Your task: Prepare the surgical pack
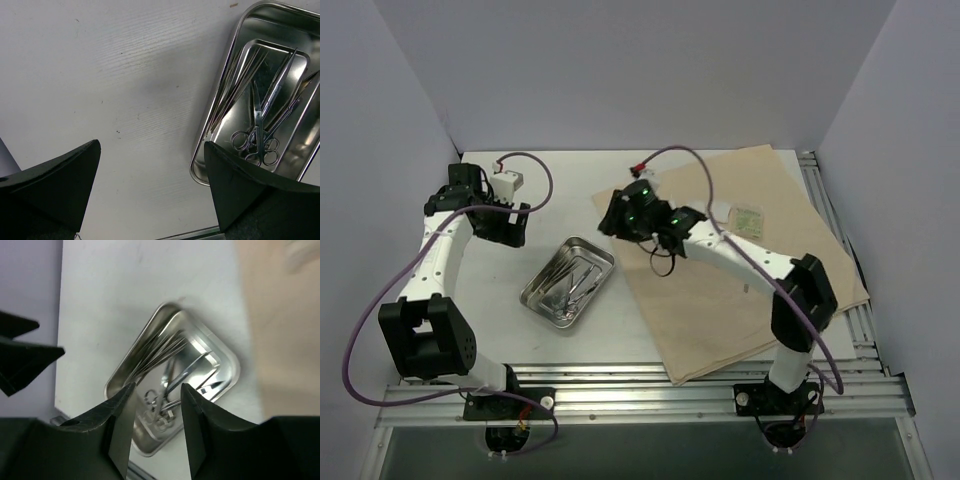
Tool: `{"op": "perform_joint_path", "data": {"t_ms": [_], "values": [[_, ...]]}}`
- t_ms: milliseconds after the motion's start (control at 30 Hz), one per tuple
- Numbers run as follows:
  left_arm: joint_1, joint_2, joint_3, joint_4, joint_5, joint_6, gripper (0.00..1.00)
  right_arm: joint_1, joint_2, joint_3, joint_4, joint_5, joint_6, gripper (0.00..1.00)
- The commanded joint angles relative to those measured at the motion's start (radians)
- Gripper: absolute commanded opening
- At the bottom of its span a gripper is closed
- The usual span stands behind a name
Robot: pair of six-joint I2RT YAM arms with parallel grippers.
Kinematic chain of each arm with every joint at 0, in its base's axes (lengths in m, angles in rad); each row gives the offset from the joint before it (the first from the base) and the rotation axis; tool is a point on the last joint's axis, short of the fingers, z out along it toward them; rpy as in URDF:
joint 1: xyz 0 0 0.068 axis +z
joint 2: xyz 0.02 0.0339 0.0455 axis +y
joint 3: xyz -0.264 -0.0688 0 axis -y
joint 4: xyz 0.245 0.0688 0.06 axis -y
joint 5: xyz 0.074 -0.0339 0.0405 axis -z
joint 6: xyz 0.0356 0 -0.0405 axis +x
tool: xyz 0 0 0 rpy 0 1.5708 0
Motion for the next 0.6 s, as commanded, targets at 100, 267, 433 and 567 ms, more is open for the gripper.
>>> {"op": "perform_joint_path", "data": {"t_ms": [100,267,433,567], "values": [[-0.002,-0.026,0.065,-0.038,0.029,-0.009,0.94,-0.309,-0.205,0.025,-0.443,0.012,-0.477,0.33],[-0.004,-0.015,0.065,-0.044,0.022,-0.006,0.94,-0.588,-0.228,-0.047,-0.606,0.072,-0.726,0.25],[-0.009,-0.015,0.083,-0.071,0.029,-0.006,0.94,-0.736,-0.231,-0.125,-0.507,-0.121,-1.000,0.26],[-0.013,-0.032,0.096,-0.107,0.049,0.014,0.94,-0.770,-0.198,-0.095,-0.488,-0.199,-1.123,0.24]]}}
